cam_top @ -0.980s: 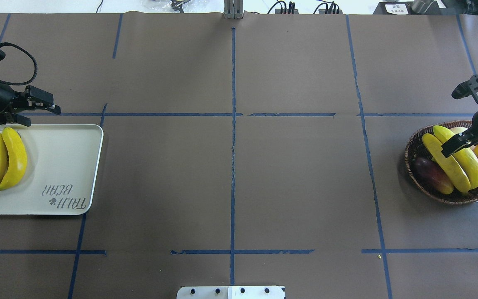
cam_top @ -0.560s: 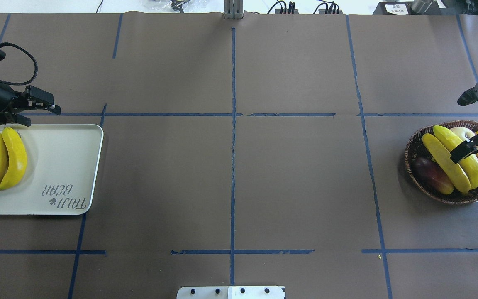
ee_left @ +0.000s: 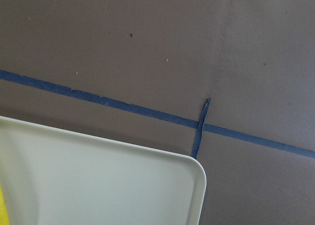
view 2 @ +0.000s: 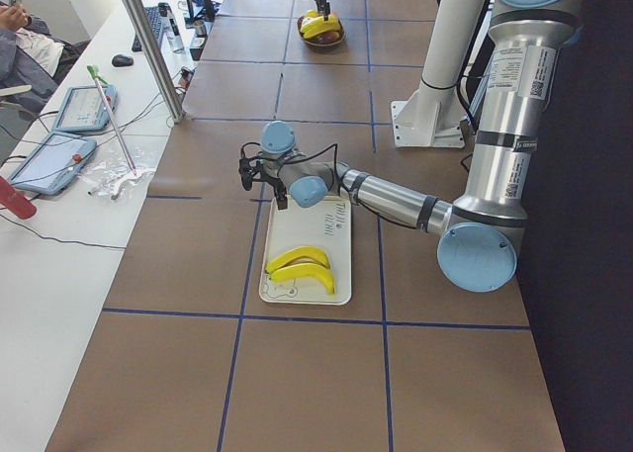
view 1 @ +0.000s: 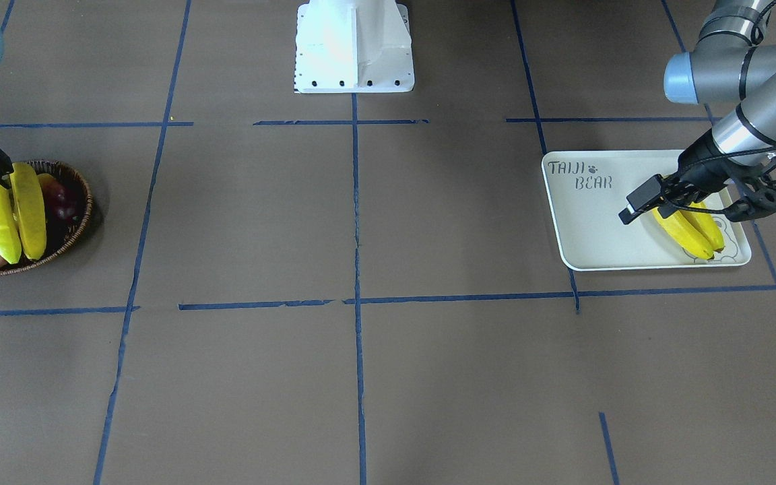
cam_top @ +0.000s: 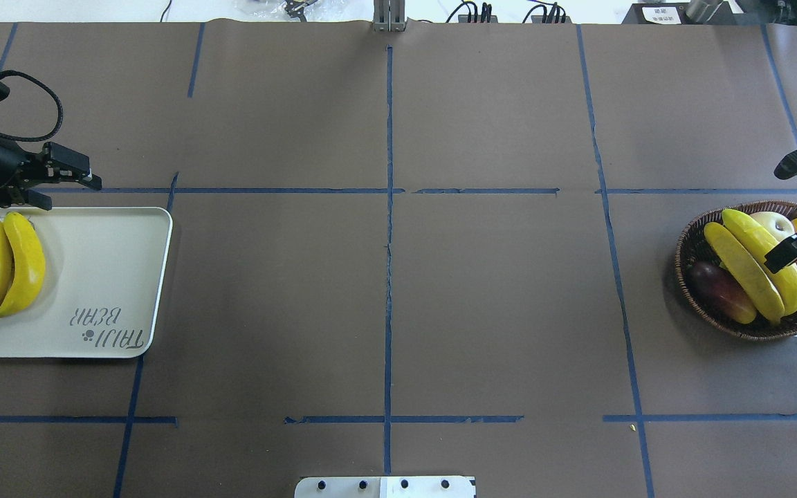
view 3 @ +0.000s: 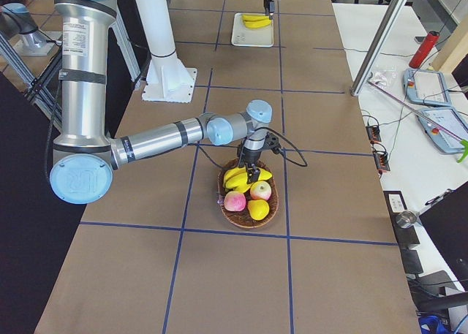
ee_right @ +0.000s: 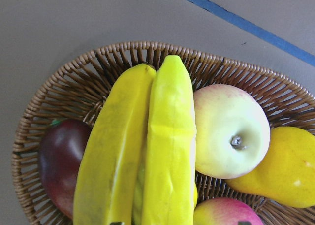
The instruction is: Transfer all bananas from basket to plate
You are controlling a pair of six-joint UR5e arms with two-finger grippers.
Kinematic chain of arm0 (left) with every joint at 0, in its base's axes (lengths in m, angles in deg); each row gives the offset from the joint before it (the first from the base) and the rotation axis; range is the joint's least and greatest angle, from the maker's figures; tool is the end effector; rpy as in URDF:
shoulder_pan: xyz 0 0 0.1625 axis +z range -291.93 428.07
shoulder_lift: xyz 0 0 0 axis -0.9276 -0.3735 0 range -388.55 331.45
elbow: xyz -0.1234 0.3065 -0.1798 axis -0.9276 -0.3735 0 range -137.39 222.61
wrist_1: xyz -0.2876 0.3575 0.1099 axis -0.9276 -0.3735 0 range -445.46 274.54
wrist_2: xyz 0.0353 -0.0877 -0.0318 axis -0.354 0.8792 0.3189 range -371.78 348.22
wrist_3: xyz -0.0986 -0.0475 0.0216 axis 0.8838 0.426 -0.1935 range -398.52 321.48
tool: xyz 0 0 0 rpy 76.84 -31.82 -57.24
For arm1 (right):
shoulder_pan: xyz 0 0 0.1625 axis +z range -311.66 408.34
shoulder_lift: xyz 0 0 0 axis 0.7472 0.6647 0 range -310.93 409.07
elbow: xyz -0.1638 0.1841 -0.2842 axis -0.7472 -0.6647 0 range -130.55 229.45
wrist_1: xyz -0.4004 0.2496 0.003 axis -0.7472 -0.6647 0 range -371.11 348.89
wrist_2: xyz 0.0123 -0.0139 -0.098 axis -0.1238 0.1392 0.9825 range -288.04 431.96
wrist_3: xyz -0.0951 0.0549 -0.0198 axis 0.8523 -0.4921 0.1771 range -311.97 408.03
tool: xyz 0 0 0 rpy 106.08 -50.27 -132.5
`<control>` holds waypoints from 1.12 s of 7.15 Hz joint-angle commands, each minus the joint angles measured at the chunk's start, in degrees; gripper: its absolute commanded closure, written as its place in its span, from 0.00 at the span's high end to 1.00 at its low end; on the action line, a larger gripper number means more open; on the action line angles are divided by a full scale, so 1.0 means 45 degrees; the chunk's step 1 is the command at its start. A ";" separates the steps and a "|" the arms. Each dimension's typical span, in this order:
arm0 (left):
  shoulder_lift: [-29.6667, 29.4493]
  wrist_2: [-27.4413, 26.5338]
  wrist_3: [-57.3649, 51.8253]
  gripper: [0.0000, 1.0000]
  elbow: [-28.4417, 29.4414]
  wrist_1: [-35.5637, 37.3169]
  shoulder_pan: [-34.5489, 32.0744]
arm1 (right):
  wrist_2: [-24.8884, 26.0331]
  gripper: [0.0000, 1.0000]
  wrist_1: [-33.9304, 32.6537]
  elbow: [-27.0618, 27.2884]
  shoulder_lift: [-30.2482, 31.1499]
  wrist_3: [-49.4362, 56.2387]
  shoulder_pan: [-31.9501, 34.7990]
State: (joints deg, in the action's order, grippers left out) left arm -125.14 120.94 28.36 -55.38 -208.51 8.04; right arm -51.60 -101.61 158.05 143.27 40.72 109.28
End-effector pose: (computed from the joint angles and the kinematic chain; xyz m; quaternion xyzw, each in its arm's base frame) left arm 0.2543 -0.5563 0.4039 0.0002 0.5024 -0.1303 0.8548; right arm -0.1949 -0.4981 0.4914 0.0207 -0.3084 -0.2137 0.9267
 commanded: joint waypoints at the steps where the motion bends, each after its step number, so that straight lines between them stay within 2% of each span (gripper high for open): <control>1: -0.0020 0.0000 0.0000 1.00 -0.0002 0.0000 0.0000 | 0.0208 0.83 0.0033 -0.0460 -0.0093 -0.0016 -0.0007; 5: 0.0000 0.0019 0.0000 1.00 0.0017 0.0000 0.0000 | 0.0132 0.83 0.0091 -0.0561 -0.0249 -0.0192 -0.0280; 8: -0.0020 0.0019 0.0000 1.00 0.0037 -0.0019 0.0000 | 0.0132 0.77 0.0013 -0.0580 -0.0173 -0.0153 -0.0398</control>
State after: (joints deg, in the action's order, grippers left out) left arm -125.19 121.02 28.36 -55.27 -208.56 8.04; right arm -51.02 -101.43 155.46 142.15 39.90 107.63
